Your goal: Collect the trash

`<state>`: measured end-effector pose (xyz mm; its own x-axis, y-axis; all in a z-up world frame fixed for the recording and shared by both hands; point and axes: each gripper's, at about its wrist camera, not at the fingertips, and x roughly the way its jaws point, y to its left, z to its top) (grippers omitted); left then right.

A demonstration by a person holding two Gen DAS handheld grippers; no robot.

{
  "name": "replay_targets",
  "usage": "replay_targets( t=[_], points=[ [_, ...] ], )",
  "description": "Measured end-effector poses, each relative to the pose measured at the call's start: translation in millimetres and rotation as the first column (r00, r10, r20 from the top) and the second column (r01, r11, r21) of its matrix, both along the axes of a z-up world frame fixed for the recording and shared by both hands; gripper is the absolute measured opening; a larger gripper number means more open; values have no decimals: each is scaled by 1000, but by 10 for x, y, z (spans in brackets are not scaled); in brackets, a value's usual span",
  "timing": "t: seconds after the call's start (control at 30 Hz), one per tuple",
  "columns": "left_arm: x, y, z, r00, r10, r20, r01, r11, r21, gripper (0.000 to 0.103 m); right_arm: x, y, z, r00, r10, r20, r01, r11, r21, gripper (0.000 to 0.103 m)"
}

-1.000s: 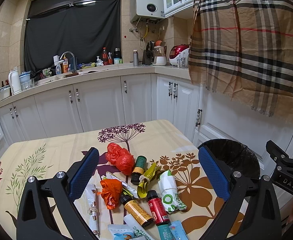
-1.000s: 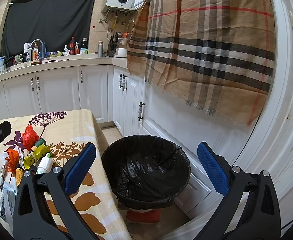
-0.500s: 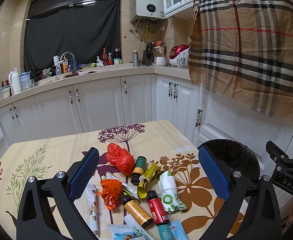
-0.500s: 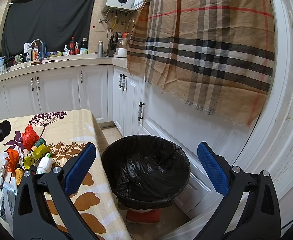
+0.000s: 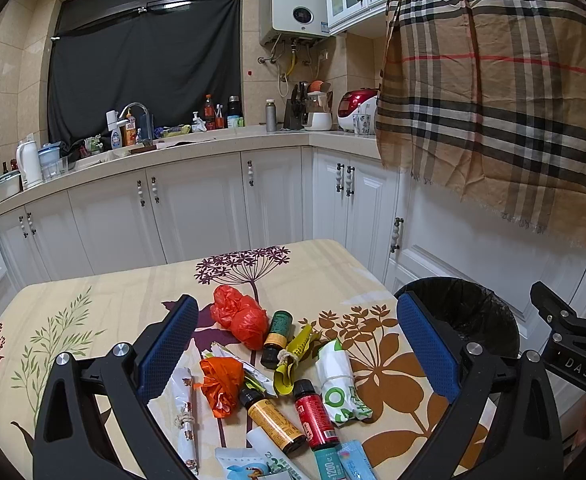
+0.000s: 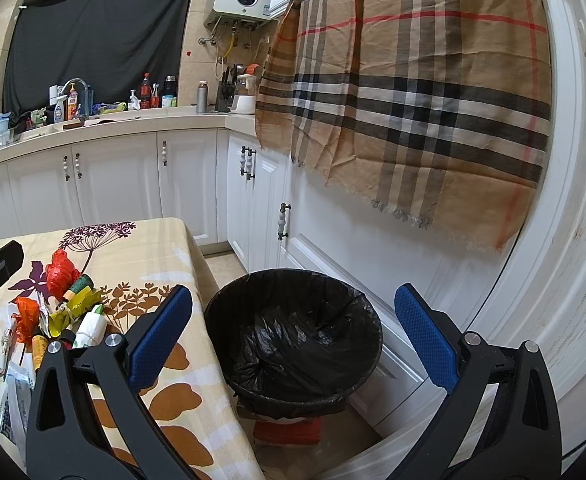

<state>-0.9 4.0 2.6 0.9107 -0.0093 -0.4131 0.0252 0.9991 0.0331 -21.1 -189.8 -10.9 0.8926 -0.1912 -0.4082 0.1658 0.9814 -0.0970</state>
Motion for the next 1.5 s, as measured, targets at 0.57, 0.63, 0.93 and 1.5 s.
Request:
replay_targets(
  t=[0.57, 0.63, 0.93, 1.5],
  points=[
    [-63, 173, -78, 997, 55, -62, -56, 998, -8, 97, -16, 147, -71, 998, 55, -20, -55, 998, 15, 99],
    [-103, 258, -109, 994, 72, -76, -72, 997, -3, 96, -28, 194, -87, 997, 69, -22, -69, 997, 16, 99],
    [-342, 699, -289, 977, 159, -143, -161, 987, -3, 94, -129, 454, -193, 987, 157, -47, -155, 987, 37, 98],
    [-803, 1116, -621, 939, 243, -243, -246, 969, 19, 68, -404, 1112, -606, 914, 364, -177, -359, 931, 61, 71]
  ],
)
